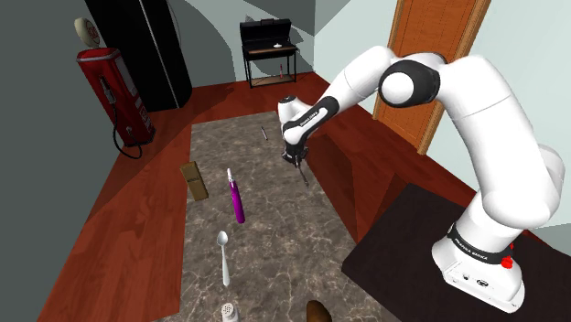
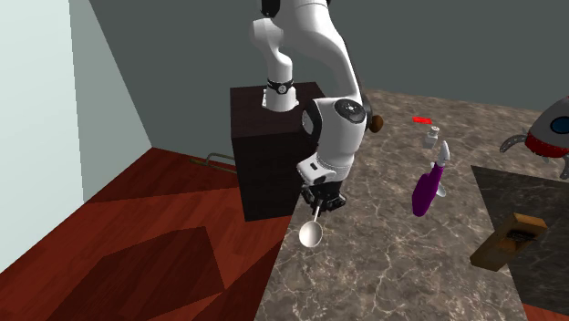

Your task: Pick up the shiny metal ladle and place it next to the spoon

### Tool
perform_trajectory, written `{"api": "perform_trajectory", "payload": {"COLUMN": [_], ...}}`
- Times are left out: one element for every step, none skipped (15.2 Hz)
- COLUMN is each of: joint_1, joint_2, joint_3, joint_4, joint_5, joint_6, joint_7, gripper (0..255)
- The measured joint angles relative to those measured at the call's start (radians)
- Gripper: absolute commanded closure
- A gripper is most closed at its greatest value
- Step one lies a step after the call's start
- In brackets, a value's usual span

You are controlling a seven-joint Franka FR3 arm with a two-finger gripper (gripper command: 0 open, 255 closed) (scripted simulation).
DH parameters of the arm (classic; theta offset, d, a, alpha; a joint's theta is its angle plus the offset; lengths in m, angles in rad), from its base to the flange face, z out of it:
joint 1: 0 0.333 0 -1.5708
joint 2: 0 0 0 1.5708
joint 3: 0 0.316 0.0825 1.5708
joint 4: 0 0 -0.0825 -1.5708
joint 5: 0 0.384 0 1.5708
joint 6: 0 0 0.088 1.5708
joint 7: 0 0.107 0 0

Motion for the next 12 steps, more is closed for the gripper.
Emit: {"api": "perform_trajectory", "payload": {"joint_1": [-0.002,-0.003,-0.003,-0.005,-0.005,-0.004,-0.004,-0.006,-0.006,-0.006,-0.005,0.000], "joint_2": [-0.012,-0.021,-0.029,-0.039,-0.050,-0.059,-0.069,-0.081,-0.088,-0.095,-0.105,-0.117], "joint_3": [0.001,0.001,0.002,0.003,0.004,0.005,0.006,0.007,0.008,0.009,0.010,0.012], "joint_4": [-0.007,-0.011,-0.010,-0.011,-0.013,-0.017,-0.018,-0.022,-0.021,-0.019,-0.021,-0.036], "joint_5": [0.001,0.002,0.003,0.004,0.006,0.006,0.008,0.009,0.010,0.011,0.012,0.012], "joint_6": [-0.005,-0.010,-0.019,-0.027,-0.036,-0.042,-0.050,-0.058,-0.066,-0.075,-0.083,-0.082], "joint_7": [-0.002,-0.004,-0.005,-0.008,-0.009,-0.008,-0.010,-0.013,-0.014,-0.014,-0.014,-0.007], "gripper": [255,255,255,255,255,255,255,255,255,255,255,255]}}
